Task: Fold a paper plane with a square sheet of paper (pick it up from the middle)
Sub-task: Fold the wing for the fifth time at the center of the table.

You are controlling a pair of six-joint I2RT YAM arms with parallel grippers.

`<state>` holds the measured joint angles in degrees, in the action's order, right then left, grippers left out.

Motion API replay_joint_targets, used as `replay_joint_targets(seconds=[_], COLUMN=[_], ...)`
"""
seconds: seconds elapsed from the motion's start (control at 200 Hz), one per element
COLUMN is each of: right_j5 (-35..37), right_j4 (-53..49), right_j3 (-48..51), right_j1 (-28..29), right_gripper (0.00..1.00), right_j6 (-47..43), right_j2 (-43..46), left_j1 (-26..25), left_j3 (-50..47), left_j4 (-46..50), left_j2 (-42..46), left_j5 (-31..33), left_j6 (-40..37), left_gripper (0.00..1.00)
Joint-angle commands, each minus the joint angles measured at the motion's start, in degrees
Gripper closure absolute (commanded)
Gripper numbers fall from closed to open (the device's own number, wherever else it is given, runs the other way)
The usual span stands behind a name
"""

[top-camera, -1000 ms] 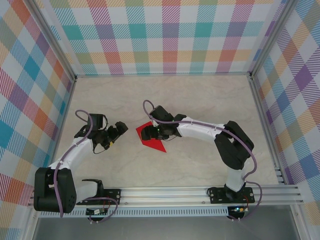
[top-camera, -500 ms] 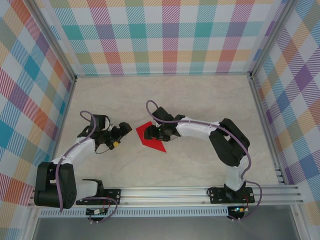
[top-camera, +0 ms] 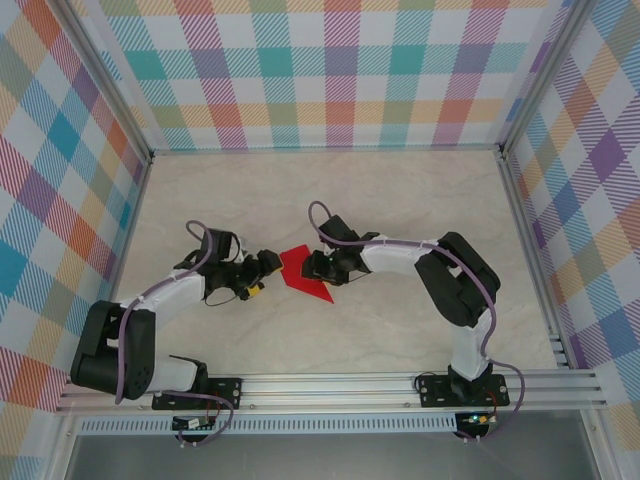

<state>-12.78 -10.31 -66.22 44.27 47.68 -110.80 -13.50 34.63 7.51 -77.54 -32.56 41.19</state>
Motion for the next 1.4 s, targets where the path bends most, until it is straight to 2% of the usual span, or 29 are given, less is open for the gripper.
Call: replay_joint_targets(seconds=[0.0, 0.23, 0.475, 0.71, 1.19, 1.3, 1.395], right_j5=[-1.99, -4.37, -4.63, -4.80, -4.21, -3.71, -3.57], right_j4=[1.98, 5.00, 5.24, 5.32, 4.52, 4.20, 4.15], right_j3=[3.03, 5.37, 5.88, 6.10, 6.11, 6.45, 6.54], right_j1=[-0.70, -2.16, -2.48, -2.61, -2.70, -2.95, -2.88], right_gripper=[0.51, 0.51, 0.52, 0.52, 0.52, 0.52, 0.52], right_j6=[1.80, 3.37, 3.40, 3.39, 2.73, 2.72, 2.59], right_j2=[-0.99, -1.01, -0.99, -1.17, -0.82, -0.40, -0.29], left_j1=[-2.24, -5.43, -6.58, -7.42, -7.60, -7.60, -7.60], left_j3=[-0.35, 0.65, 2.00, 3.84, 5.46, 4.27, 3.80], left_j4=[-3.72, -5.95, -6.81, -7.60, -5.86, -0.95, -0.76], left_j2=[-1.79, -5.60, -9.92, -12.19, -14.62, -11.68, -10.86], left_j5=[-2.74, -2.40, -1.81, -2.31, -2.73, 0.55, 1.29], left_j6=[2.68, 5.23, 7.37, 7.42, 6.15, 3.81, 3.77], left_gripper=[0.17, 0.28, 0.37, 0.49, 0.57, 0.54, 0.52])
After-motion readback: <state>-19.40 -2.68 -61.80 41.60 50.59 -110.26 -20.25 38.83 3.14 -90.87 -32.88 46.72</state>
